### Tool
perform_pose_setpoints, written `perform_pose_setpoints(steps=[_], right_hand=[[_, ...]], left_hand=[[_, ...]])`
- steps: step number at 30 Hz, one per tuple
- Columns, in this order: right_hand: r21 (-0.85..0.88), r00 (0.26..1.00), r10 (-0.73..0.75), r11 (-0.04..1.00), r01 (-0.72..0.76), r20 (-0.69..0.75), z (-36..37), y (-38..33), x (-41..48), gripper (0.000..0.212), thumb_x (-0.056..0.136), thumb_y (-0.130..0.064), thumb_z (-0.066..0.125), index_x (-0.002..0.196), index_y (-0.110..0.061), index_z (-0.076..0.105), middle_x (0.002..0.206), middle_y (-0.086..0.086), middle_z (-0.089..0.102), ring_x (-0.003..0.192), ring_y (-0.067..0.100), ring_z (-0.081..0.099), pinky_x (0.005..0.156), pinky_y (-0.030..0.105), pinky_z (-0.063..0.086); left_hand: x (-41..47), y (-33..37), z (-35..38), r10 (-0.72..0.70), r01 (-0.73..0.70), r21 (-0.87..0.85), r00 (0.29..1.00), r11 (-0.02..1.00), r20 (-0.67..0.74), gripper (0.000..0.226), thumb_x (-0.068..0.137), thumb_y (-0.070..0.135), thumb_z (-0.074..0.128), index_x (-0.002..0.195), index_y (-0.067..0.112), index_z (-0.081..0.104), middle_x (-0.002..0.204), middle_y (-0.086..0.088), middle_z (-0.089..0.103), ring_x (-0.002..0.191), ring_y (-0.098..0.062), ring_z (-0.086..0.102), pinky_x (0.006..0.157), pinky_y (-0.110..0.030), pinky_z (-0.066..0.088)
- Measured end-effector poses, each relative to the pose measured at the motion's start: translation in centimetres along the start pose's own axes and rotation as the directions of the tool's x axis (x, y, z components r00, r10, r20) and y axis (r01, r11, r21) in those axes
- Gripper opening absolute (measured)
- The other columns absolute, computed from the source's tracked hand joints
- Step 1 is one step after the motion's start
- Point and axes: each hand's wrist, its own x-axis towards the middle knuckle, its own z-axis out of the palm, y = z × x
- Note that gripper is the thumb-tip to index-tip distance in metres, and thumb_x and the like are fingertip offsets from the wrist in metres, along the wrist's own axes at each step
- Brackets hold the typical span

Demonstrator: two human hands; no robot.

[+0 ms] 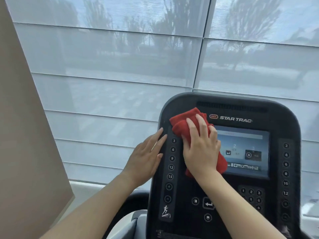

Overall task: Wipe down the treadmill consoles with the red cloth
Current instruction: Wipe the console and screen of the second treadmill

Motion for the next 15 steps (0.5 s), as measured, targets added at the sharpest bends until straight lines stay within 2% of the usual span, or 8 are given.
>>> perform_pose_setpoints(steps=[3,8,12,15], right_hand=[[0.011,0.999,0.029,1.0,-0.029,-0.016,0.2,-1.0,3.0,0.045,0.088,-0.03,0.057,0.131,-0.021,0.048,0.142,0.006,0.041,0.117,0.04,0.04,0.078,0.055,0.042],[-0.037,0.996,0.089,0.995,-0.088,0.016,0.8,-3.0,5.9,0.046,0.092,-0.03,0.052,0.136,-0.022,0.042,0.147,0.006,0.034,0.124,0.04,0.035,0.085,0.057,0.038],[-0.066,0.999,0.046,0.997,-0.046,-0.012,0.8,-2.9,1.7,0.046,0.089,-0.03,0.053,0.134,-0.022,0.044,0.144,0.005,0.039,0.12,0.039,0.039,0.079,0.055,0.042],[-0.058,0.998,0.054,0.997,-0.053,0.021,0.7,-2.4,-3.6,0.051,0.086,-0.028,0.057,0.135,-0.022,0.043,0.144,0.004,0.038,0.121,0.037,0.038,0.081,0.056,0.043]], left_hand=[[0.1,-0.3,-0.1,0.011,-0.011,-0.013,1.0,1.0,-0.001,0.054,0.094,0.028,0.036,0.145,0.015,0.025,0.155,0.0,0.019,0.135,-0.017,0.032,0.103,-0.036,0.037],[-0.2,-0.8,-0.1,0.048,-0.048,-0.021,0.999,0.999,0.01,0.054,0.094,0.03,0.036,0.145,0.011,0.027,0.154,-0.003,0.02,0.135,-0.019,0.033,0.103,-0.036,0.037],[-0.9,-1.5,-0.3,0.079,-0.079,-0.012,0.996,0.997,0.037,0.055,0.094,0.031,0.036,0.144,0.011,0.026,0.153,-0.003,0.022,0.135,-0.019,0.032,0.104,-0.037,0.038],[-1.0,-1.8,-0.6,0.092,-0.091,-0.026,0.995,0.996,0.041,0.056,0.094,0.032,0.037,0.145,0.011,0.026,0.153,-0.003,0.023,0.136,-0.02,0.03,0.107,-0.038,0.034]])
